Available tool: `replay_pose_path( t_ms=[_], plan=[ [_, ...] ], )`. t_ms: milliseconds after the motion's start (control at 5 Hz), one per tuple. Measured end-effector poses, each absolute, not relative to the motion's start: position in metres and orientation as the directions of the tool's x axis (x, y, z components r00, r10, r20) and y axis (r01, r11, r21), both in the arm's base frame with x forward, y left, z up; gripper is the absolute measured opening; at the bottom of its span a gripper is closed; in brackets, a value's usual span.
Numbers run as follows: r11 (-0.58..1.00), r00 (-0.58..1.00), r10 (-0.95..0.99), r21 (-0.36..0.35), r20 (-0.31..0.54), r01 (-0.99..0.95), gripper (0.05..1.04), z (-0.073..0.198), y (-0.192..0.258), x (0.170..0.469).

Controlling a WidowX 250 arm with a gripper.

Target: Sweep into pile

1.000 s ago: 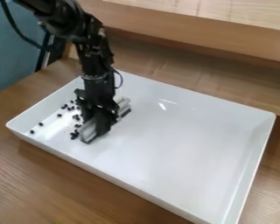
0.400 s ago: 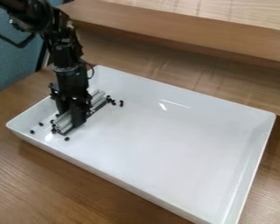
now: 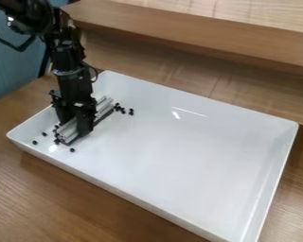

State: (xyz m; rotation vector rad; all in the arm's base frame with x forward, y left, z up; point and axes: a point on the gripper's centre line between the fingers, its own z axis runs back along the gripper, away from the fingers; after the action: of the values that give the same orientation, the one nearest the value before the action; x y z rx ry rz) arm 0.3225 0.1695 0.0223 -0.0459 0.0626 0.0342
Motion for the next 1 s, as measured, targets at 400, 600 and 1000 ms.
replay_pose_path(
  t_ms=[400, 600, 1000],
  plan=[
    [0.980, 0.996, 0.077, -0.178, -0.047, -0.084, 0.999, 0.034, 0.167, 0.314],
    [0.980, 0.997, 0.078, -0.186, 0.020, -0.073, 0.999, 0.066, 0.168, 0.322],
    [0.982, 0.993, 0.063, -0.185, 0.100, -0.043, 0.999, 0.114, 0.165, 0.319]
  ],
)
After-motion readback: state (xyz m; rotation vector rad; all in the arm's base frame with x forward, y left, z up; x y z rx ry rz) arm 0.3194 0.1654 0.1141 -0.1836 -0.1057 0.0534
